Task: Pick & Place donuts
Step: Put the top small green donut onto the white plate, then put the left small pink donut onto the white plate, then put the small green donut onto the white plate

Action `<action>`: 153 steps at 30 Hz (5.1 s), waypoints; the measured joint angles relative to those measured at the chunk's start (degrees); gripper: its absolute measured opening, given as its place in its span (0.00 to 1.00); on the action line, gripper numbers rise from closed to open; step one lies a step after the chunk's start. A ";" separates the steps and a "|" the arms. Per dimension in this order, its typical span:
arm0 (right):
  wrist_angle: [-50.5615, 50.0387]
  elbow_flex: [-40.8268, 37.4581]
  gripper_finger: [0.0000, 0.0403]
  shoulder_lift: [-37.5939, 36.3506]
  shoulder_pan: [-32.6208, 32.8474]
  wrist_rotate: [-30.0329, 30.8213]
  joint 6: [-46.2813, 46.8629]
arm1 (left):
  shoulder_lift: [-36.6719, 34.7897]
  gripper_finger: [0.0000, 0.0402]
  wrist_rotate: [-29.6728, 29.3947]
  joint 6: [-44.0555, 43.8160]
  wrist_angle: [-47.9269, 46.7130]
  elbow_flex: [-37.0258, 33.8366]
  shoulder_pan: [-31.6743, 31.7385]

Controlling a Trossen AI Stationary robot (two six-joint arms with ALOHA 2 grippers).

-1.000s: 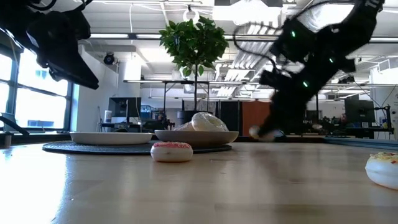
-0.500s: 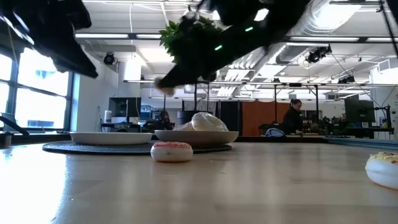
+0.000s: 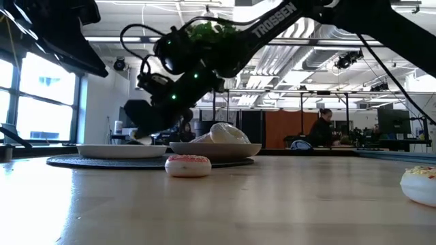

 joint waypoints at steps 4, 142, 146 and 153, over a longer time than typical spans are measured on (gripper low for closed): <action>-2.06 0.18 0.12 0.41 -0.11 0.15 -6.79 | 0.05 0.31 0.18 -1.07 -0.07 0.00 0.01; -7.52 -19.16 0.27 -21.85 6.64 -19.64 3.49 | 6.09 0.31 20.35 -12.47 4.47 -2.49 -0.02; -19.16 -19.16 0.27 -25.44 10.52 -15.93 3.31 | 11.54 0.31 31.45 -17.20 8.32 -2.49 -1.88; -33.06 -19.16 0.27 -29.34 14.26 -4.60 1.09 | 23.56 0.31 40.82 -27.07 12.30 -2.09 -9.32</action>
